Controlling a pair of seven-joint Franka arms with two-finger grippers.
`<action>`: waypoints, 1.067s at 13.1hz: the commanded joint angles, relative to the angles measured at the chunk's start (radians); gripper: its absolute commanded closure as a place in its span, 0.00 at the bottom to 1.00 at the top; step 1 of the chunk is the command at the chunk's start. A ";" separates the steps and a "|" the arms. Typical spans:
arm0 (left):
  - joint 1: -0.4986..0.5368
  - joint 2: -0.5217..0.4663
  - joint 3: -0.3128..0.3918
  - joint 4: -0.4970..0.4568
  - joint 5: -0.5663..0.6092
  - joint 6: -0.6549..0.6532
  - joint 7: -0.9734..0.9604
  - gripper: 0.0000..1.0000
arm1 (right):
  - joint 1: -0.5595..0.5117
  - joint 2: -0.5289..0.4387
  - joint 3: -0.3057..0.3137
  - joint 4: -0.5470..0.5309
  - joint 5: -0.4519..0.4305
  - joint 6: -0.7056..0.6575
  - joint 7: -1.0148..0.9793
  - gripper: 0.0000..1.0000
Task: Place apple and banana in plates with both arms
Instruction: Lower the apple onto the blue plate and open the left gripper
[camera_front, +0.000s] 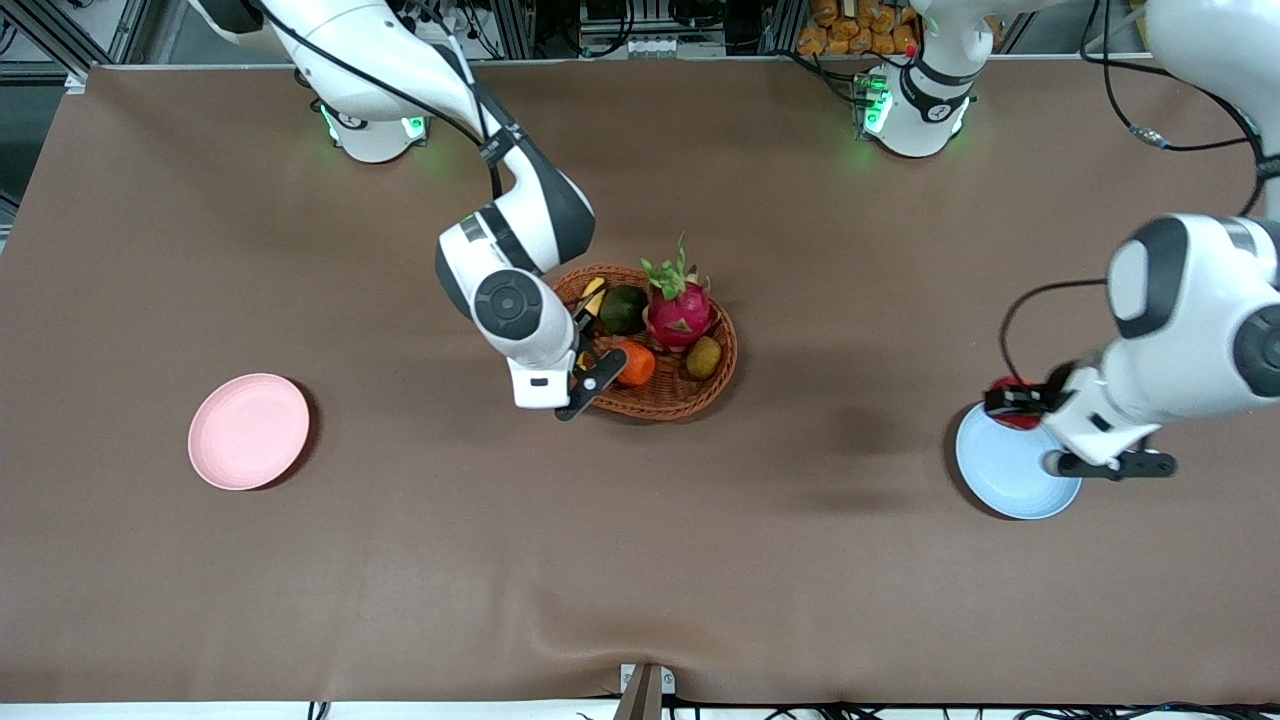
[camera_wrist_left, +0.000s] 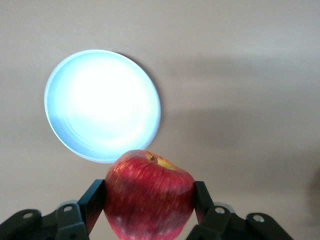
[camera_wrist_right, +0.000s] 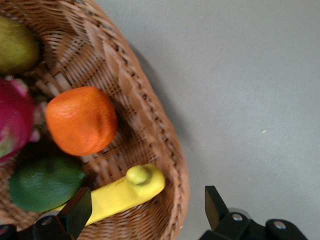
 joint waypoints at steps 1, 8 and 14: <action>0.062 0.022 -0.014 -0.109 0.012 0.157 0.051 1.00 | 0.017 0.008 -0.007 0.004 -0.034 0.036 -0.005 0.00; 0.145 0.151 -0.003 -0.117 0.043 0.327 0.150 0.94 | 0.026 0.038 -0.007 0.001 -0.036 0.071 0.004 0.21; 0.145 0.084 -0.017 -0.112 0.041 0.294 0.160 0.00 | 0.032 0.038 -0.007 0.000 -0.034 0.062 0.003 0.44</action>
